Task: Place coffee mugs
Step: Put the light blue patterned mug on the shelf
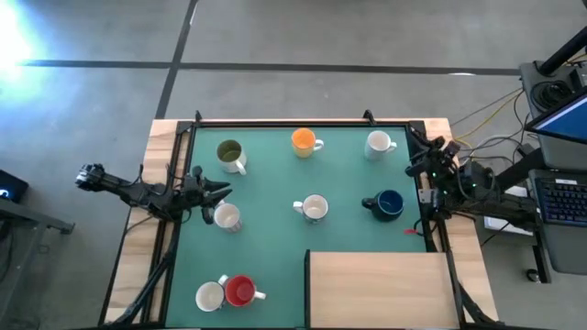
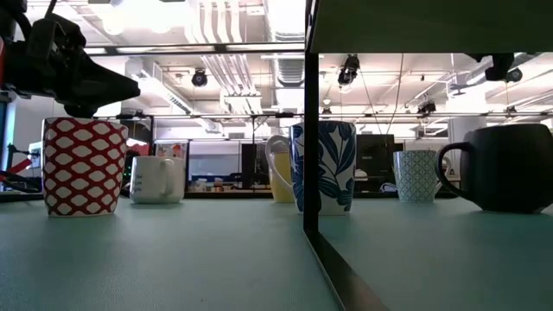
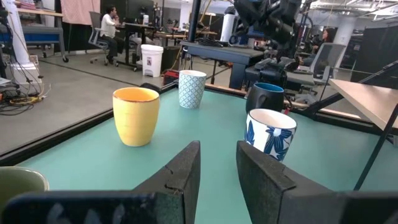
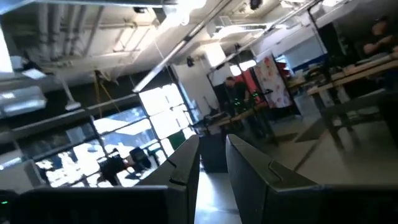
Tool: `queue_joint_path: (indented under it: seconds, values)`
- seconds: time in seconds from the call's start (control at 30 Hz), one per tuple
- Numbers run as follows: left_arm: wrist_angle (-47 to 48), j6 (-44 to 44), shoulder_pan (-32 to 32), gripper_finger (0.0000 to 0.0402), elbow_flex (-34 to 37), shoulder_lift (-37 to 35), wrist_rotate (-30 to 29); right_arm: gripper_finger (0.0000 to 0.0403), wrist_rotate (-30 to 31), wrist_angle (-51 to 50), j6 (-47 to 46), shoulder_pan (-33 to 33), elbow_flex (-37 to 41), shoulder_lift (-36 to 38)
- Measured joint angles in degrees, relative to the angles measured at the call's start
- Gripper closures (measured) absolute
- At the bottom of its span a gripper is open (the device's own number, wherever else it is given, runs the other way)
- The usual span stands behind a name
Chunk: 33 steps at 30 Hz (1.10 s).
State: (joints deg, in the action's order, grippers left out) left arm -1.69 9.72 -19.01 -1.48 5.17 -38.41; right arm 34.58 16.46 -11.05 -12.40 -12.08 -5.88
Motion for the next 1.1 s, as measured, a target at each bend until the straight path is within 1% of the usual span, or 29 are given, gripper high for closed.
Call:
queue_joint_path:
  seconds: [0.1, 0.23, 0.47, 0.57, 0.67, 0.8, 0.93, 1.03, 1.1]
  values:
    - [0.0, 0.0, 0.0, 0.0315, 0.0, 0.0, 0.0, 0.0335, 1.6, -10.8, -3.5, 0.0, -4.2, -1.3]
    - [0.0, 0.0, 0.0, 0.0315, 0.0, 0.0, 0.0, 0.0335, 1.5, -27.4, -10.8, 0.0, -10.5, -4.1]
    - [0.0, 0.0, 0.0, 0.0315, 0.0, 0.0, 0.0, 0.0335, 1.4, -53.2, -24.1, 0.0, -23.8, -12.3]
    - [0.0, 0.0, 0.0, 0.0315, 0.0, 0.0, 0.0, 0.0335, -0.2, -61.6, -26.9, 0.0, -28.9, -16.0]
    - [0.0, 0.0, 0.0, 0.0315, 0.0, 0.0, 0.0, 0.0335, -0.9, -66.1, -29.2, 0.0, -32.4, -19.5]
    - [0.0, 0.0, 0.0, 0.0315, 0.0, 0.0, 0.0, 0.0330, -3.3, -66.7, -29.4, 0.0, -34.2, -23.6]
    - [0.0, 0.0, 0.0, 0.0315, 0.0, 0.0, 0.0, 0.0305, -3.6, -66.8, -29.3, 0.0, -34.7, -27.3]
    - [0.0, 0.0, 0.0, 0.0315, 0.0, 0.0, 0.0, 0.0279, -4.2, -66.9, -32.6, 0.0, -35.2, -29.7]
    - [0.0, 0.0, 0.0, 0.0315, 0.0, 0.0, 0.0, 0.0264, -6.3, -66.7, -35.3, 0.0, -35.8, -31.3]
